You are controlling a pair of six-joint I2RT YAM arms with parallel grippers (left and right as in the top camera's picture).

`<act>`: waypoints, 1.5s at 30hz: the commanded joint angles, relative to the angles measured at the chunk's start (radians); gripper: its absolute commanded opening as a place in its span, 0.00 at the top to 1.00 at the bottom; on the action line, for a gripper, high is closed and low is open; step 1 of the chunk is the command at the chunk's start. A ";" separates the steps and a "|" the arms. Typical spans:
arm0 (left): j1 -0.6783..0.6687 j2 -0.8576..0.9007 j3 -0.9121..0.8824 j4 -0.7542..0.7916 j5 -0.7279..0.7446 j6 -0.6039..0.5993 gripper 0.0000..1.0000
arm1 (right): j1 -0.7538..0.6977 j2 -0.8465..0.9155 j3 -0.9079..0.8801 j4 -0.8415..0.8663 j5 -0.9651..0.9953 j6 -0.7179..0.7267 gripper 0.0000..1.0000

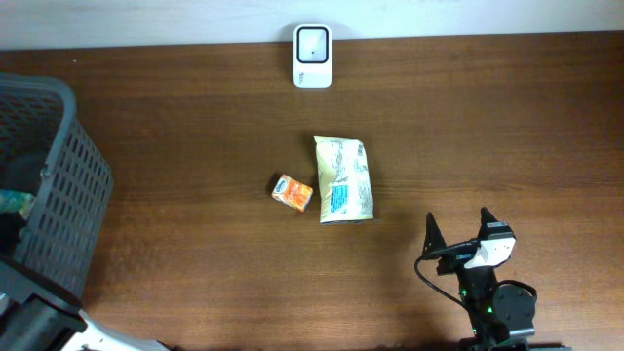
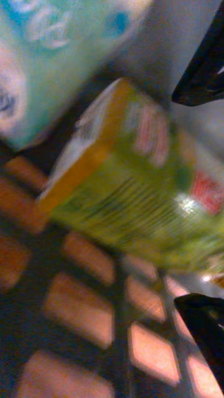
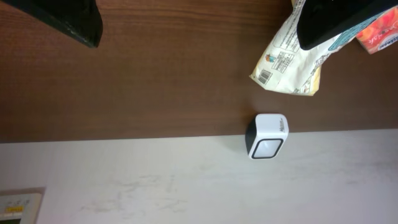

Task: Scan the item barcode
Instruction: 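Pick a green juice pouch from the basket with the left gripper, set it down, then pick a teal Kleenex tissue pack from the basket and place it center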

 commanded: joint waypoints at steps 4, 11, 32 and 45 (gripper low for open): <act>0.007 0.093 0.014 0.025 0.020 0.013 0.30 | 0.005 -0.006 -0.008 -0.002 0.002 -0.005 0.01; -0.041 -0.024 0.014 0.000 0.195 0.000 0.91 | 0.005 -0.006 -0.008 -0.002 0.002 -0.005 0.01; -1.112 -0.153 0.014 -0.394 0.525 -0.522 1.00 | 0.005 -0.006 -0.008 -0.002 0.002 -0.005 0.01; -0.982 -0.186 0.636 -0.670 0.235 -0.455 0.01 | 0.005 -0.005 -0.008 -0.002 0.002 -0.005 0.01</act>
